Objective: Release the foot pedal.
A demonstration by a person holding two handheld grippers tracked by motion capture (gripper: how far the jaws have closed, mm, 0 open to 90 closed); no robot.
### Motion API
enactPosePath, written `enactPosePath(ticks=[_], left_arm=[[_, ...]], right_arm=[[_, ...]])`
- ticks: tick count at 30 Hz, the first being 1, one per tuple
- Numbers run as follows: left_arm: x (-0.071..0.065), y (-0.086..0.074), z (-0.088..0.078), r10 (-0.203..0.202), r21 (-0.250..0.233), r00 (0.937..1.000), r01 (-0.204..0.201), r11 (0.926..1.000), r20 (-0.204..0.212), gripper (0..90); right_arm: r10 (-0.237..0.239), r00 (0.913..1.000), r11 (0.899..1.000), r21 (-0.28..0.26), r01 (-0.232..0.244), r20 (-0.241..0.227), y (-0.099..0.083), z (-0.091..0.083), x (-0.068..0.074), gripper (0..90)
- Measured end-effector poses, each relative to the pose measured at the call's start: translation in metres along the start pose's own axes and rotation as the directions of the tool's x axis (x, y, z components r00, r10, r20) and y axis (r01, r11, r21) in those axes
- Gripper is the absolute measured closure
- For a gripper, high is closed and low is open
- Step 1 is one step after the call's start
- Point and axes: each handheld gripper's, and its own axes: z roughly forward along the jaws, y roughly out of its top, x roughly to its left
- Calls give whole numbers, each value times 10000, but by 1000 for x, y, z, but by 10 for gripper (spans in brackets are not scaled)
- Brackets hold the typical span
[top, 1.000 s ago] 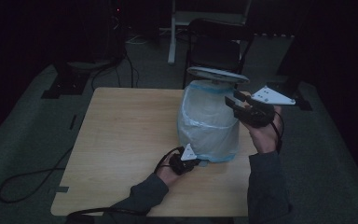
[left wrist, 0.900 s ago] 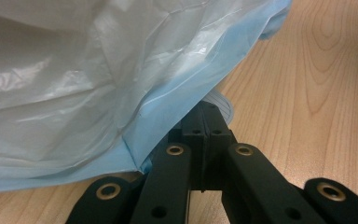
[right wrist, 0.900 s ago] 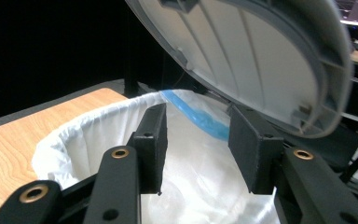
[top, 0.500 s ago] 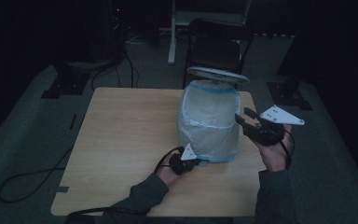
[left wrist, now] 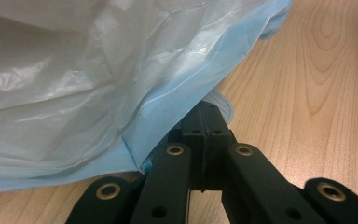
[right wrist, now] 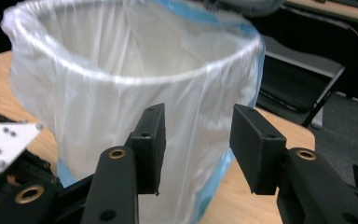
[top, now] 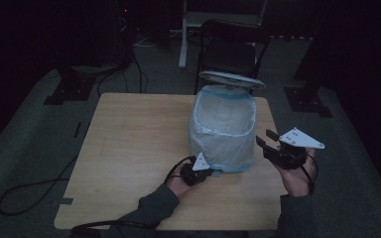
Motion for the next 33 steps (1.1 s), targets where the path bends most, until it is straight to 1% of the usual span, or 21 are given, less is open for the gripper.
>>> enactPosePath(ticks=[1, 3, 8, 13, 14, 18, 22, 26, 29, 30, 33], left_arm=[[0, 0, 0, 11, -8, 10000, -11, 10000, -13, 900], [0, 0, 0, 30, 16, 10000, -30, 10000, -9, 900], [0, 0, 0, 7, -36, 10000, -7, 10000, -23, 900], [-1, 0, 0, 50, -75, 10000, -50, 10000, -48, 900], [0, 0, 0, 51, -55, 10000, -51, 10000, -24, 900], [0, 0, -1, 117, -86, 9999, -117, 9999, -51, 900], [-1, 0, -3, 119, -265, 9999, -121, 9996, -54, 900], [-1, 0, -7, 95, -483, 9998, -103, 9988, -164, 899], [-2, 0, -14, -122, -845, 9999, 112, 9964, -113, 879], [-2, 1, -18, -154, -884, 9998, 142, 9960, -127, 857], [-5, 0, -27, 4, -925, 9998, -21, 9957, -184, 829]], right_arm=[[0, 10000, 10000, 0, 0, 0, 0, 0, 0, 548], [134, 9999, 9998, 148, -134, 16, -11, 0, 2, 546], [436, 9990, 9983, 397, -435, -21, -27, 4, 1, 544], [581, 9983, 9970, 514, -577, -71, -37, 5, 3, 543], [682, 9976, 9959, 595, -676, -70, -42, 6, 5, 543], [830, 9965, 9929, 859, -820, -82, -57, 7, 5, 541], [902, 9959, 9900, 1091, -894, -26, -68, 8, 5, 541], [891, 9960, 9886, 1216, -887, 21, -73, 8, 5, 542], [865, 9962, 9879, 1289, -857, -9, -76, 10, 7, 541], [831, 9965, 9876, 1335, -821, -17, -78, 11, 7, 541], [819, 9966, 9857, 1490, -791, -124, -83, 15, 10, 541]])
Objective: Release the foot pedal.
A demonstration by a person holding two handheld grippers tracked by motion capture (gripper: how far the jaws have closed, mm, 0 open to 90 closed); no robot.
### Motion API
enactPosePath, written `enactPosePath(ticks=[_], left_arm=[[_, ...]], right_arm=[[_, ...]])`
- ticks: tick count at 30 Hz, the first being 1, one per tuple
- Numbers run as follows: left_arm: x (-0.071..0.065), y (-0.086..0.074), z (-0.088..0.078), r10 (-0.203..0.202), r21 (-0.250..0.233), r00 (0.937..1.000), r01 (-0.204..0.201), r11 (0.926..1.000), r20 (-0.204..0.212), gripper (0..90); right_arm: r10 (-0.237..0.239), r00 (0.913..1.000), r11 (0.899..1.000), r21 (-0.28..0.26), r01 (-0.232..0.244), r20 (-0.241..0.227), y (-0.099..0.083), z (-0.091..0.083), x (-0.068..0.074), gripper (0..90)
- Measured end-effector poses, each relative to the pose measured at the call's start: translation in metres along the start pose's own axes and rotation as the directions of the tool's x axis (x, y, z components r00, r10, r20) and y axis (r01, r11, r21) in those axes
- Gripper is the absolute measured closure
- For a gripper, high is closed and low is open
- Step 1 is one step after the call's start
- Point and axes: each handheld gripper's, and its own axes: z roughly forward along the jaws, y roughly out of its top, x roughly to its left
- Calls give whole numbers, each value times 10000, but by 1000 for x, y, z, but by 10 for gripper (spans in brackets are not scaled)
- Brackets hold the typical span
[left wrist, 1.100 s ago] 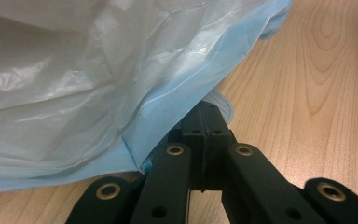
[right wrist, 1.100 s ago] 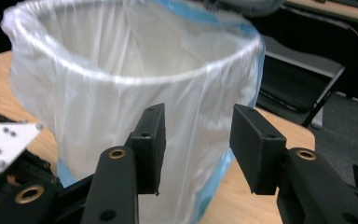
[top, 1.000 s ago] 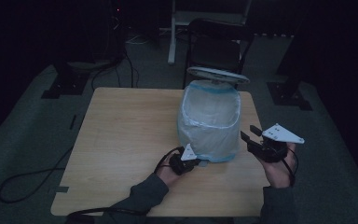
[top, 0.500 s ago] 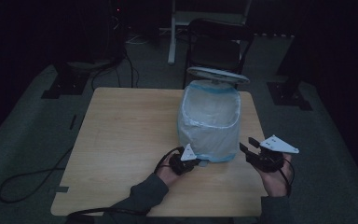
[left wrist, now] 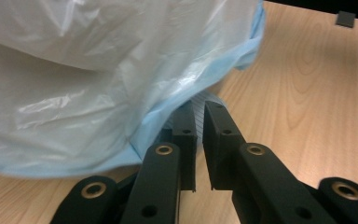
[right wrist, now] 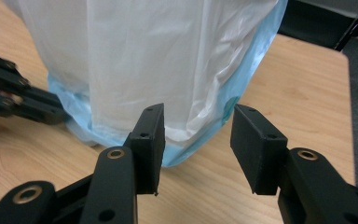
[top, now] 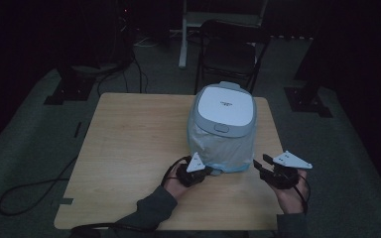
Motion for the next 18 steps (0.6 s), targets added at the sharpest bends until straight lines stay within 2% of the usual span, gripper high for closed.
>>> enactPosePath(ticks=[6, 9, 10, 11, 13, 15, 18], left_arm=[[3, -12, -15, 12, 183, 9996, -6, 9998, -277, 772], [13, -28, -26, -324, 461, 9982, 348, 9983, -505, 746], [14, -31, -27, -384, 540, 9977, 414, 9977, -560, 741], [14, -31, -27, -384, 540, 9977, 414, 9977, -560, 738], [20, -37, -36, -556, 563, 9959, 597, 9966, -713, 732], [22, -40, -40, -654, 603, 9945, 704, 9957, -818, 727], [25, -44, -44, -774, 650, 9936, 828, 9944, -820, 710]], right_arm=[[37, 10000, 9995, 307, -36, -15, -13, 14, 3, 538], [131, 9999, 9982, 584, -127, -56, -23, 25, 2, 537], [145, 9999, 9965, 824, -148, 38, -28, 31, 1, 537], [145, 9999, 9965, 824, -148, 38, -28, 31, 1, 537], [175, 9998, 9921, 1239, -188, 120, -36, 43, 1, 537], [215, 9998, 9895, 1429, -219, 42, -40, 50, 1, 540], [203, 9998, 9811, 1924, -197, -11, -48, 64, 0, 545]])
